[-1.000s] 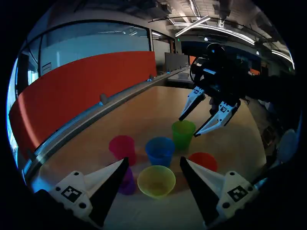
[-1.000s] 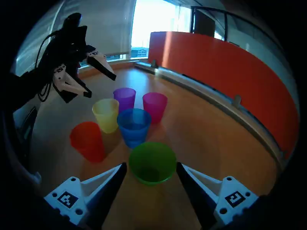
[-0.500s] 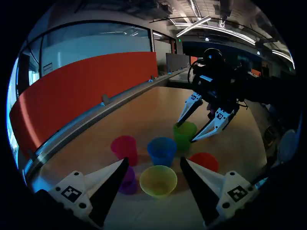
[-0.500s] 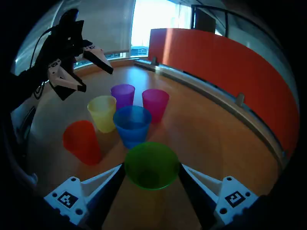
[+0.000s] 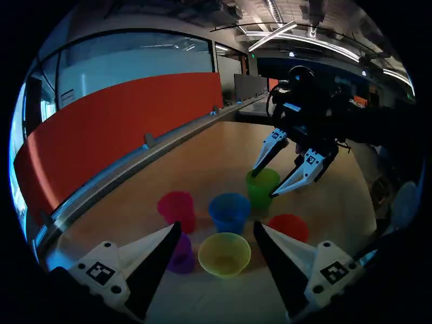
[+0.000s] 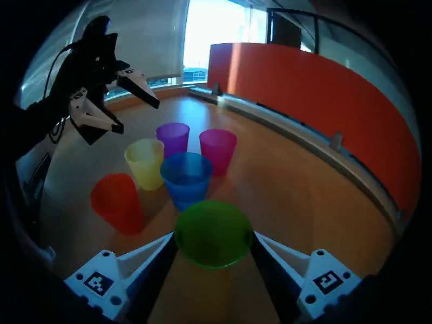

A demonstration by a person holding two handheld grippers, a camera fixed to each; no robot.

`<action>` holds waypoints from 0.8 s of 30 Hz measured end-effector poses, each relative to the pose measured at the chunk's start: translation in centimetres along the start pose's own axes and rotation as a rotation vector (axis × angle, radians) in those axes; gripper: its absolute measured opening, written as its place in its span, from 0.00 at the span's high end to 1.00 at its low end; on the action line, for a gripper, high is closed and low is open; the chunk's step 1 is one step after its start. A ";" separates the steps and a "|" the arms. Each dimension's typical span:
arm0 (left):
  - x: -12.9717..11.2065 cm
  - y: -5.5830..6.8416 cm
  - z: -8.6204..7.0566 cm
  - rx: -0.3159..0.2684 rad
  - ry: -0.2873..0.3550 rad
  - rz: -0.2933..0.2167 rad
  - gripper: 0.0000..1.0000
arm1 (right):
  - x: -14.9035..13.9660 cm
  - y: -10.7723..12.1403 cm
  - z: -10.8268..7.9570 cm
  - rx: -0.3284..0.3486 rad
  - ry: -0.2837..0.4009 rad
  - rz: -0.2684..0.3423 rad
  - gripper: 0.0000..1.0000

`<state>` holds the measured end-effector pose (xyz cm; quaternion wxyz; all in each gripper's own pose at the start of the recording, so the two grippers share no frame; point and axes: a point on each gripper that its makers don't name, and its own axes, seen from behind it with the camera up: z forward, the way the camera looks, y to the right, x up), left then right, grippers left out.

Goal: Pour water

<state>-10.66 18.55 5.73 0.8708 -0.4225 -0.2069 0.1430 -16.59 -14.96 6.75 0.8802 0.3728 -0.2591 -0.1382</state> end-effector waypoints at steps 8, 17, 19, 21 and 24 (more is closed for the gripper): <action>0.4 0.1 0.1 0.000 0.004 0.007 0.00 | 2.2 -0.4 -2.0 -0.005 0.065 -0.007 0.07; 1.0 0.5 0.2 -0.005 0.010 0.015 0.00 | 5.3 -1.2 -4.4 -0.013 0.184 -0.006 0.07; 1.1 0.5 0.3 -0.005 0.009 0.017 0.00 | 5.9 -1.3 -4.9 -0.019 0.209 -0.003 0.07; 1.2 0.6 0.4 -0.006 0.009 0.019 0.00 | 6.3 -1.3 -5.3 -0.024 0.232 -0.001 0.06; 1.4 0.6 0.5 -0.007 0.010 0.022 0.00 | 6.9 -1.4 -5.8 -0.032 0.264 0.001 0.06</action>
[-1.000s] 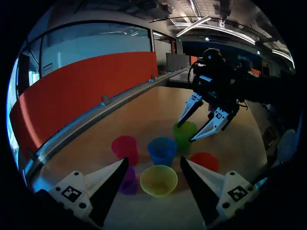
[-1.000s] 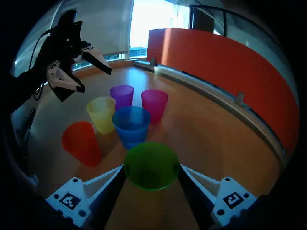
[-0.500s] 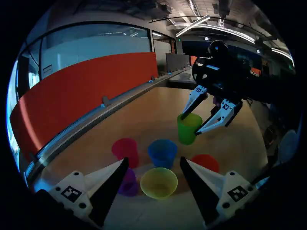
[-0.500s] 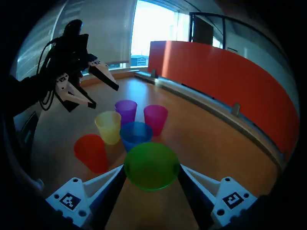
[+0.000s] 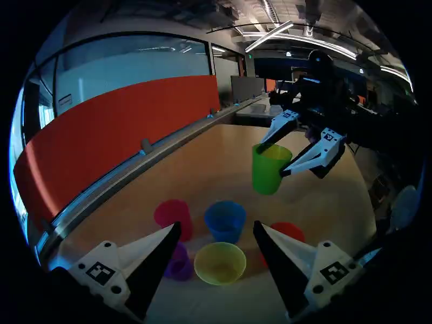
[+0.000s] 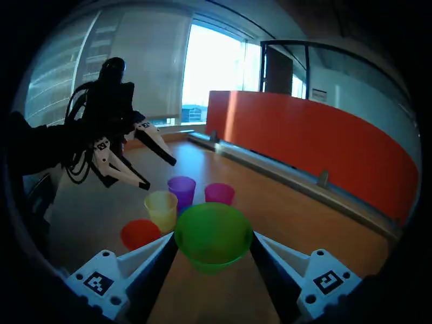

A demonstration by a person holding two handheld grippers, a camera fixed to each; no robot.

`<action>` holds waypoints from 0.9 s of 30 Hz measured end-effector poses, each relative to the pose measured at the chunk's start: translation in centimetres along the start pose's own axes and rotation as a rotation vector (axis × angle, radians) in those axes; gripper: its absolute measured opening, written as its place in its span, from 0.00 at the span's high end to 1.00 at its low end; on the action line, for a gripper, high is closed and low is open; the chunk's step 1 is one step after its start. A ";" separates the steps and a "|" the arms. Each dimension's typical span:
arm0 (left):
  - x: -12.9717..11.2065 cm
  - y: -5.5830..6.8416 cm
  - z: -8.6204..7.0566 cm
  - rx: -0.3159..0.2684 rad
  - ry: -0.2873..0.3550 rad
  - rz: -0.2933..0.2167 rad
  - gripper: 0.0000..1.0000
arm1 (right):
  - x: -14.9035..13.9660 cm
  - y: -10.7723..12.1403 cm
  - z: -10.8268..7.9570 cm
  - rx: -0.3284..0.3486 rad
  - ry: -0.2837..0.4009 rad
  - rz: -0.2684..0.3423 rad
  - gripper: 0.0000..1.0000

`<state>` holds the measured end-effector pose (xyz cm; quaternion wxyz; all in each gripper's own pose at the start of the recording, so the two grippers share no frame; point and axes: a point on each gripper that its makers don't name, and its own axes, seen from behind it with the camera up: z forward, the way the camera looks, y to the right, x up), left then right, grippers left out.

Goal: Pour water

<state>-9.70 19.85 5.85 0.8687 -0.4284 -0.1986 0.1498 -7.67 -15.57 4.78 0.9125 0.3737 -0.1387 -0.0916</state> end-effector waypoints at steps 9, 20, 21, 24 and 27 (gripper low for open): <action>0.3 0.3 0.2 -0.006 0.002 0.003 0.00 | 2.0 -0.3 -0.7 -0.015 0.090 0.004 0.06; 0.9 0.7 0.7 -0.023 -0.001 0.003 0.00 | 3.5 -0.6 -1.7 -0.029 0.175 0.008 0.06; 0.9 0.7 0.8 -0.024 -0.003 0.005 0.00 | 3.6 -0.7 -1.8 -0.030 0.180 0.007 0.06; 0.9 0.8 0.9 -0.030 -0.008 0.009 0.01 | 4.1 -0.6 -2.1 -0.037 0.195 0.006 0.06; 1.0 1.0 1.1 -0.040 -0.013 0.010 0.01 | 4.6 -0.6 -2.5 -0.043 0.214 0.005 0.06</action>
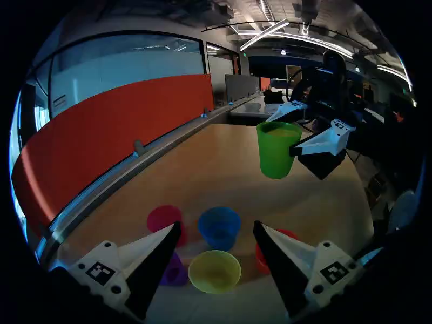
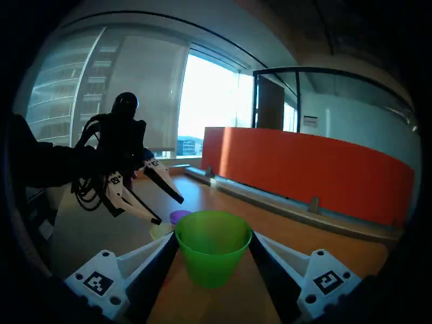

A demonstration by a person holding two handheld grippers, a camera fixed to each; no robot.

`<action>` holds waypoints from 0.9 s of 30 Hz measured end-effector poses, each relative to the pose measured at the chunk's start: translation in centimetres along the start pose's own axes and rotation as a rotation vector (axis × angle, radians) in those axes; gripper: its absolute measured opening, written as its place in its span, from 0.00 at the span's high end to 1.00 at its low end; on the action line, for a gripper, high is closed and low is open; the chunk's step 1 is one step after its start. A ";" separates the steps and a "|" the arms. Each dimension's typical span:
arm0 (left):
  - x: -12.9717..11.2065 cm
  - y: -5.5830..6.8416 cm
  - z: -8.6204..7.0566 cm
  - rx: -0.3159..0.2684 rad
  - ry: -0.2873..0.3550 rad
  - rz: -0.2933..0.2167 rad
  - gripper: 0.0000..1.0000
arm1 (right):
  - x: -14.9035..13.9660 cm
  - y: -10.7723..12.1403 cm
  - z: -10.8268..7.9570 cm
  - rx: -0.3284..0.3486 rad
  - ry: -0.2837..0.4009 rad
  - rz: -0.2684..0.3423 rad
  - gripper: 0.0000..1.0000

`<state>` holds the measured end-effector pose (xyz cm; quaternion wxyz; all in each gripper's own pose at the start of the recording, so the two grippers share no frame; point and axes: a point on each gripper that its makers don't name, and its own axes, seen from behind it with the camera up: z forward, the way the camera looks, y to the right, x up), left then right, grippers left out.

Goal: Pour water

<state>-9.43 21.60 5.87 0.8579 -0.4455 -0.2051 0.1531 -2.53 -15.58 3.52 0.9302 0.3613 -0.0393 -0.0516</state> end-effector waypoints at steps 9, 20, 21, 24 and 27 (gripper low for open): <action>-0.5 0.5 0.7 -0.030 -0.030 0.001 0.00 | 2.0 -0.4 -1.1 -0.011 0.041 -0.013 0.06; -1.8 0.8 2.9 -0.050 -0.097 0.009 0.00 | 4.4 -1.2 -3.3 -0.020 0.064 -0.037 0.06; -2.0 0.7 3.1 -0.051 -0.103 0.011 0.00 | 4.4 -1.3 -3.5 -0.022 0.065 -0.040 0.06; -2.5 0.6 3.9 -0.050 -0.124 0.015 0.00 | 4.6 -1.3 -4.1 -0.028 0.065 -0.049 0.06; -2.9 0.5 4.7 -0.051 -0.140 0.014 0.01 | 4.7 -1.3 -4.7 -0.036 0.064 -0.055 0.06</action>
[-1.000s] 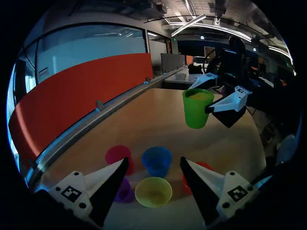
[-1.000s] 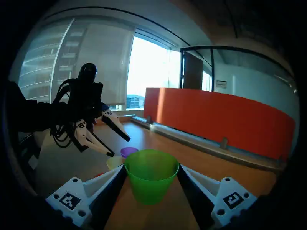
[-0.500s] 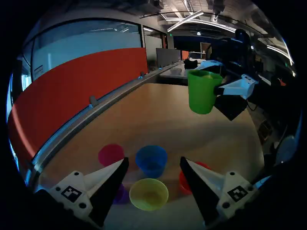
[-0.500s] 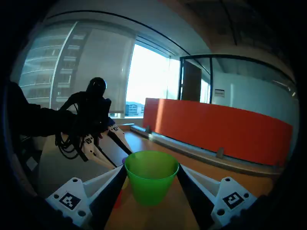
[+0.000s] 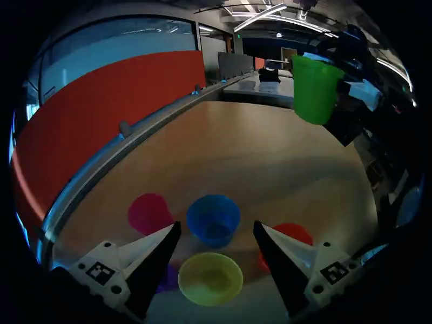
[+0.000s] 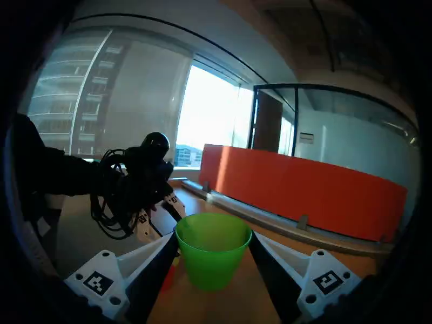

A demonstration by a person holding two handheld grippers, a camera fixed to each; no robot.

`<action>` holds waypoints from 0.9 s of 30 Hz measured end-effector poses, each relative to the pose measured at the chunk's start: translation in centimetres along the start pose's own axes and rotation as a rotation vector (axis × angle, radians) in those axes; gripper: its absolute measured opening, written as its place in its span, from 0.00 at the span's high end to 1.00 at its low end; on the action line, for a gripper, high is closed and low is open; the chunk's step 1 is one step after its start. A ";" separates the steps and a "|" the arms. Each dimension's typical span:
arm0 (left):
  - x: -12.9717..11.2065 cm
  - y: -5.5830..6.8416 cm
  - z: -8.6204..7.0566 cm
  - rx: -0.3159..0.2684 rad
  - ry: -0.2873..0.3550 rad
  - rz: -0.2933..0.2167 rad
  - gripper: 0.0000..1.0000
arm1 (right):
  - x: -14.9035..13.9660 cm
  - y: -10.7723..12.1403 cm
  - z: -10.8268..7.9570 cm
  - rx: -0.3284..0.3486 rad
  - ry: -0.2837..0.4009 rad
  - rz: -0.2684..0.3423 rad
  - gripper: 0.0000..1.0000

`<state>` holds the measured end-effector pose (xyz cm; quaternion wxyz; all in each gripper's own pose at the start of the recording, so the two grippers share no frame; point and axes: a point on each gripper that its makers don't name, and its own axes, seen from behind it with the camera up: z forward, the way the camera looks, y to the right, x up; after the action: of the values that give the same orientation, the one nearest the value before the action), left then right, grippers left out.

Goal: Pour water

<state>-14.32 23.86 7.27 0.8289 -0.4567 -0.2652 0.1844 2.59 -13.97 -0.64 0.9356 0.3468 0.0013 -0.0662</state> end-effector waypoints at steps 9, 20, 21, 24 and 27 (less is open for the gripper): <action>-0.8 -0.1 2.2 0.001 -0.043 -0.007 0.00 | 0.1 0.3 -1.3 -0.016 -0.002 0.000 0.06; -1.5 -0.4 4.4 0.009 -0.074 -0.021 0.00 | -0.4 0.7 -2.0 -0.032 -0.010 0.002 0.06; -1.5 -0.5 4.6 0.010 -0.074 -0.022 0.00 | -0.4 0.8 -2.0 -0.033 -0.010 0.002 0.06; -1.5 -0.8 5.0 0.017 -0.073 -0.026 0.00 | -0.4 0.9 -2.3 -0.036 -0.010 0.002 0.06; -1.6 -0.8 5.2 0.019 -0.074 -0.026 0.00 | -0.4 1.0 -2.4 -0.040 -0.010 0.001 0.06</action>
<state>-18.68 26.05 9.87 0.8252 -0.4383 -0.2997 0.1927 2.43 -11.61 -1.80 0.9424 0.3275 -0.0020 -0.0675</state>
